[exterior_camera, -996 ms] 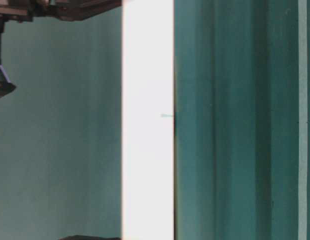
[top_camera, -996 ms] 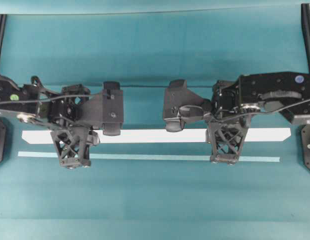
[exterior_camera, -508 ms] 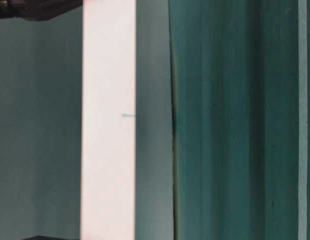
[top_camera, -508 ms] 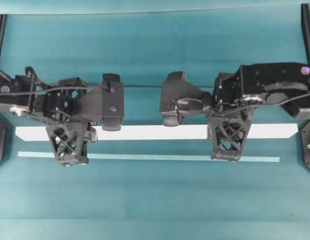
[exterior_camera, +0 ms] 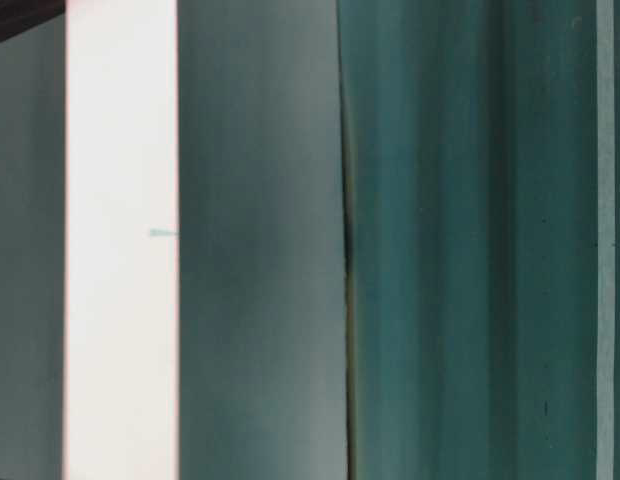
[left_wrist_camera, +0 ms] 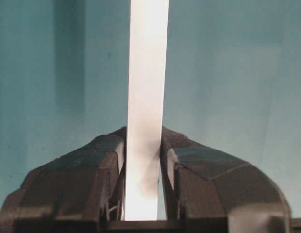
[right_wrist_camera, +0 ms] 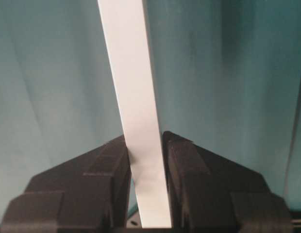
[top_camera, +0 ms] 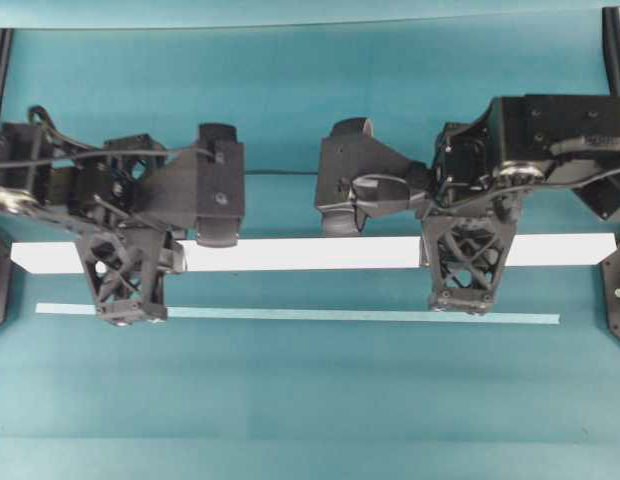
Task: Lift a wooden board with both hands.
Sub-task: 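Lift the white board upward and back with both grippers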
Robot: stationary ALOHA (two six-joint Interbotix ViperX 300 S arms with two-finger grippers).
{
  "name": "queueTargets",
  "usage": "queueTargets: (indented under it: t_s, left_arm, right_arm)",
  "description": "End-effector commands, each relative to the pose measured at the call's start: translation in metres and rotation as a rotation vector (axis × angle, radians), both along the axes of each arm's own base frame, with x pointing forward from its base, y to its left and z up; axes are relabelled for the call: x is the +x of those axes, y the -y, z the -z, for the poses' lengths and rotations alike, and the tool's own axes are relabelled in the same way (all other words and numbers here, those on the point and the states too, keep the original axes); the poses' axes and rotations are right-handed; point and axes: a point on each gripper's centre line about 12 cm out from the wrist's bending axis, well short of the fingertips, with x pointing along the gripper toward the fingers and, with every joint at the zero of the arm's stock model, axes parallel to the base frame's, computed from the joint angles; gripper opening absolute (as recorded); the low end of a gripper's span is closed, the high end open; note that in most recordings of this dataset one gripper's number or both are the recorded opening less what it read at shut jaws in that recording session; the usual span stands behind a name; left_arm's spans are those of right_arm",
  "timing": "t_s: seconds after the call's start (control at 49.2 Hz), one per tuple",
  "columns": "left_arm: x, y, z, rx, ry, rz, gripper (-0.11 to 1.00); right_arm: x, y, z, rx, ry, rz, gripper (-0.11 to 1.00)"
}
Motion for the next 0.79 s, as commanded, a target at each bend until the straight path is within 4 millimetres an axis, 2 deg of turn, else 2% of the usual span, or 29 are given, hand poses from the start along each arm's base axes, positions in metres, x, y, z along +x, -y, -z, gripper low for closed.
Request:
queueTargets:
  t_s: [0.0,0.183,0.467,0.772]
  left_arm:
    - [0.000,-0.003,-0.033,0.000,0.103,-0.008,0.17]
    - [-0.003,-0.005,-0.050,0.000,0.129,-0.013,0.17]
    - [-0.005,-0.005,-0.059,0.000,0.127,-0.014,0.17]
    - [-0.005,-0.005,-0.077,0.000,0.135,-0.016,0.17]
  right_arm:
    - [0.005,0.001,-0.014,0.004,0.051,0.023,0.21]
    - [0.006,0.000,-0.024,0.005,0.060,0.025,0.21]
    - [0.007,-0.001,-0.048,0.000,0.078,0.018,0.21]
    - [0.011,-0.002,-0.059,-0.002,0.075,0.012,0.21]
